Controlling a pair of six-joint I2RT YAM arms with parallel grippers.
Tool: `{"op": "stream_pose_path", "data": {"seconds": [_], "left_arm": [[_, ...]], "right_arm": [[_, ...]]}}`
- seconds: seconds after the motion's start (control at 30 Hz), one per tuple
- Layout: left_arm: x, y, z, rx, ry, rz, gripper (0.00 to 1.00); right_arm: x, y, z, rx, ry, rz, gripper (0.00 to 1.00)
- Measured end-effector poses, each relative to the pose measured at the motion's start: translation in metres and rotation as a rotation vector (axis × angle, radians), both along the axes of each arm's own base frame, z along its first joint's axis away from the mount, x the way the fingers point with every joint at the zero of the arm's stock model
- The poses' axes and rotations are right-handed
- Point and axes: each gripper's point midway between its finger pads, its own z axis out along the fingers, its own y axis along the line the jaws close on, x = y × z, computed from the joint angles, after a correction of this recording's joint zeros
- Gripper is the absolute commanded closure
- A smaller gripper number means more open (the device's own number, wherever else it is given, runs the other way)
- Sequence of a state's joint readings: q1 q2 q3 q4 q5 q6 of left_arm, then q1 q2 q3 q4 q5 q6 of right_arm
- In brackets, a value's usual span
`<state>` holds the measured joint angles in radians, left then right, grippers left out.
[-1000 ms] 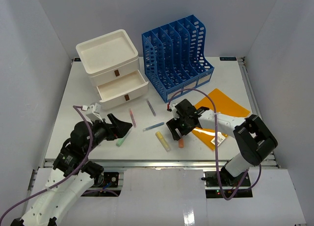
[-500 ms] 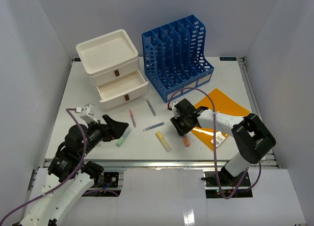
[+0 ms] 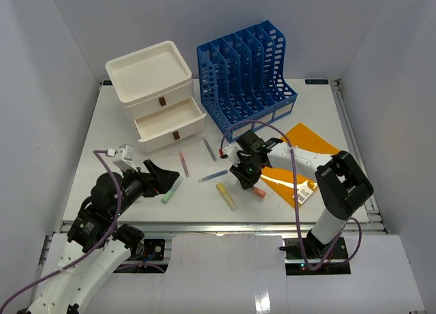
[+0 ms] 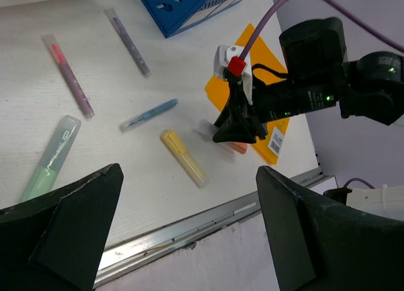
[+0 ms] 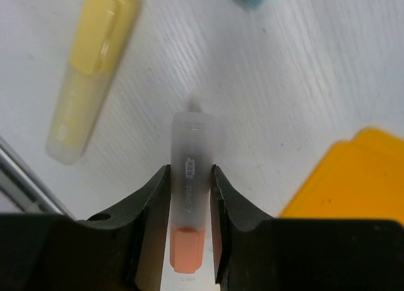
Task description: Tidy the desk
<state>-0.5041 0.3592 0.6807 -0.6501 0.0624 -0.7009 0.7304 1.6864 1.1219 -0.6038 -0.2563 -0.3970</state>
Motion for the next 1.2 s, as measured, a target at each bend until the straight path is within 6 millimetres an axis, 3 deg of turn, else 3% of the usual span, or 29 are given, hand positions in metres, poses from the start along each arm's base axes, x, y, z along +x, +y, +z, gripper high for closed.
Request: {"op": "stream_pose_path", "data": {"seconds": [0.13,0.3,0.43,0.53,0.63,0.7,0.8,0.87,1.0,1.13,1.2], "left_arm": [[0.001,-0.002,-0.003,0.012,0.011,-0.012,0.02],[0.002,-0.004,-0.005,0.022,0.015,-0.02,0.02],[0.004,-0.004,-0.008,0.031,0.024,-0.021,0.02],[0.004,-0.005,-0.008,0.03,0.025,-0.022,0.02],[0.003,-0.005,-0.008,0.029,0.026,-0.025,0.02],[0.003,-0.006,-0.008,0.028,0.027,-0.027,0.02],[0.003,-0.006,-0.008,0.028,0.029,-0.031,0.02],[0.003,-0.006,-0.009,0.029,0.032,-0.031,0.02],[0.006,-0.008,-0.014,0.043,0.057,-0.031,0.02],[0.01,-0.01,-0.025,0.074,0.114,-0.032,0.06],[0.012,-0.012,-0.032,0.099,0.156,-0.037,0.09]], "right_arm": [[0.031,0.04,0.061,0.112,-0.114,0.148,0.92],[0.109,0.12,0.172,0.276,-0.47,0.32,0.92],[0.141,0.167,0.217,0.323,-0.697,0.399,0.92],[0.16,0.197,0.215,0.288,-0.834,0.446,0.92],[0.172,0.225,0.195,0.253,-0.922,0.484,0.89],[0.175,0.24,0.18,0.235,-0.956,0.508,0.81],[0.18,0.256,0.165,0.219,-1.002,0.526,0.38],[0.184,0.264,0.165,0.223,-1.042,0.52,0.2],[0.191,0.267,0.17,0.228,-1.077,0.493,0.06],[0.186,0.262,0.183,0.262,-1.053,0.453,0.05],[0.174,0.248,0.194,0.294,-1.003,0.452,0.05]]}}
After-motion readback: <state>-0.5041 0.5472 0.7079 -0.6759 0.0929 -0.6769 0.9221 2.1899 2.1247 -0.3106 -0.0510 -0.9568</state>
